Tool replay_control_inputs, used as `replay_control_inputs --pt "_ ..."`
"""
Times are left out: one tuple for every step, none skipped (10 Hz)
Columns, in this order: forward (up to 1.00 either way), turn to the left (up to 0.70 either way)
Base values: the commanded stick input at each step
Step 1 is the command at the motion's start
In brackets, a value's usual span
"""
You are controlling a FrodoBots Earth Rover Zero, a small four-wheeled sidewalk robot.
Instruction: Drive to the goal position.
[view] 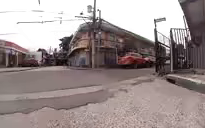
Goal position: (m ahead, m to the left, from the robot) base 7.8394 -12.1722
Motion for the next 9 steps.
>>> replay_control_inputs --pt "0.50 0.05" --pt "0.50 0.05" --pt "0.50 0.05" --pt "0.50 0.05" --pt "0.50 0.05" --pt "0.50 0.05" --pt "0.50 0.05" --pt "0.50 0.05" --pt "0.50 0.05"
